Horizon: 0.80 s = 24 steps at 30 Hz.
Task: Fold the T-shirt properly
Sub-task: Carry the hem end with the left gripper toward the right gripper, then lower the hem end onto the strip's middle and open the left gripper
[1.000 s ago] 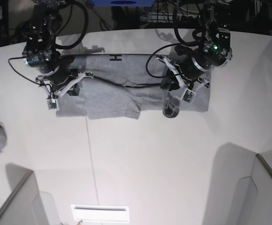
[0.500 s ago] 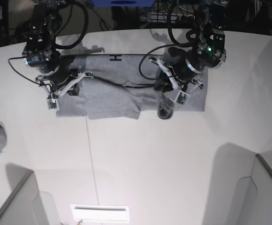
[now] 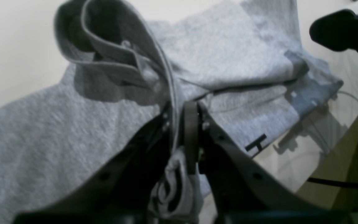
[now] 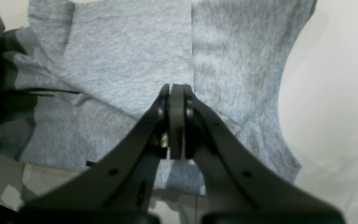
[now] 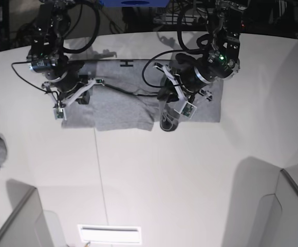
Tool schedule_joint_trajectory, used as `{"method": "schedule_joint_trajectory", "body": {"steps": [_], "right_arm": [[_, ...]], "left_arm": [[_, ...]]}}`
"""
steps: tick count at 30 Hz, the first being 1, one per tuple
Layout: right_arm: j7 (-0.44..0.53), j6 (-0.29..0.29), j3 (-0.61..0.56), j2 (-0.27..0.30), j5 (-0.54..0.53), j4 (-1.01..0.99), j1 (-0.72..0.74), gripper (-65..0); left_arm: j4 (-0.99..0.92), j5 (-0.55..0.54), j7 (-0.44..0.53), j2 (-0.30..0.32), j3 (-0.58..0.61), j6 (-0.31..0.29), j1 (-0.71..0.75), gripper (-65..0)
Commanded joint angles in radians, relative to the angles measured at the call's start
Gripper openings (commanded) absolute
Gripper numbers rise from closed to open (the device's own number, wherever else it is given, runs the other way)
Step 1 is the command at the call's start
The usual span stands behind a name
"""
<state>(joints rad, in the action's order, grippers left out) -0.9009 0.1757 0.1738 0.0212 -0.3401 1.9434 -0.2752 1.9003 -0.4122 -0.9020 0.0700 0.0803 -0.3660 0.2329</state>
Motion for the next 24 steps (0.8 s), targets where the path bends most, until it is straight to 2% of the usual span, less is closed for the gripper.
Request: {"method": "schedule_joint_trajectory", "body": {"steps": [1, 24], "right_arm": [[0.022, 0.003, 0.002, 0.003, -0.011, 0.017, 0.009, -65.0], [0.026, 0.003, 0.002, 0.003, -0.011, 0.017, 0.012, -65.0]], "left_arm": [[0.009, -0.012, 0.022, 0.000, 0.002, -0.003, -0.008, -65.0], [-0.002, -0.014, 0.022, -0.003, 0.003, -0.003, -0.004, -65.0]]}}
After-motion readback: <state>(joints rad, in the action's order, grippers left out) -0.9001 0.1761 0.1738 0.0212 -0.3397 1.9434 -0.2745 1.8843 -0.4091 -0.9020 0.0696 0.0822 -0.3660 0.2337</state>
